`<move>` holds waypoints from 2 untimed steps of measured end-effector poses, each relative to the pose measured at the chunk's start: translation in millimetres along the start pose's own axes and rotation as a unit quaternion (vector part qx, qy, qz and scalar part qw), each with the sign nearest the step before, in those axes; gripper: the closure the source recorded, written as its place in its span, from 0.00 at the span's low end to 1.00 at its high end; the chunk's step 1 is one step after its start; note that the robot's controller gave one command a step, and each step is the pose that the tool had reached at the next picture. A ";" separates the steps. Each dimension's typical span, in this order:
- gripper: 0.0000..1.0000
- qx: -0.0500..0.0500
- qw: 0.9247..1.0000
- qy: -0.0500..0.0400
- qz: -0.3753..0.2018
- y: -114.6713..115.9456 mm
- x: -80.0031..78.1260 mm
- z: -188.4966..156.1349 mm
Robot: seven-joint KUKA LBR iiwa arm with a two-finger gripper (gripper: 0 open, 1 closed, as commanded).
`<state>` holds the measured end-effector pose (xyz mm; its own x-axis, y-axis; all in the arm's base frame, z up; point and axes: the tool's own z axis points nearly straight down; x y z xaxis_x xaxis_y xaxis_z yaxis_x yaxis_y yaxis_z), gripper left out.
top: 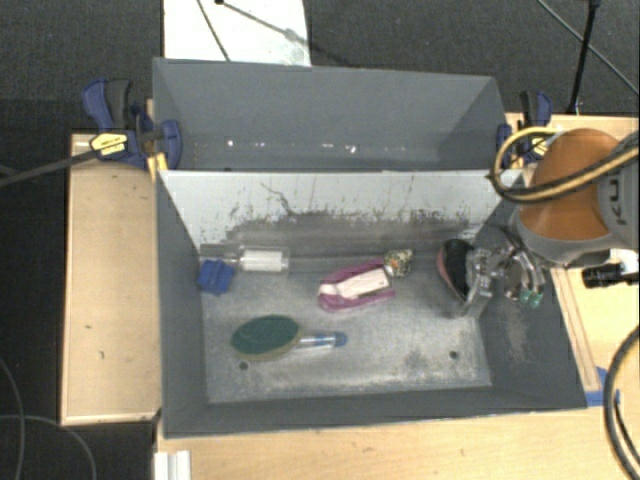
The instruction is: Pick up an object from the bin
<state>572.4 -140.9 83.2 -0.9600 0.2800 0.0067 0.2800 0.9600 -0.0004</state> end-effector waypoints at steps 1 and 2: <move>1.00 -0.001 1.000 -0.005 0.013 5.5 4.0 -33.2; 1.00 -0.001 1.000 -0.008 0.008 6.5 34.0 -107.0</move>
Offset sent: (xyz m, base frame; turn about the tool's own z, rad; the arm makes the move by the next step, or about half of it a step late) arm -0.0027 0.0062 0.0317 0.0277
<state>542.3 -125.3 190.5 -0.9551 0.2961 -0.0085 0.2961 0.9551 0.0011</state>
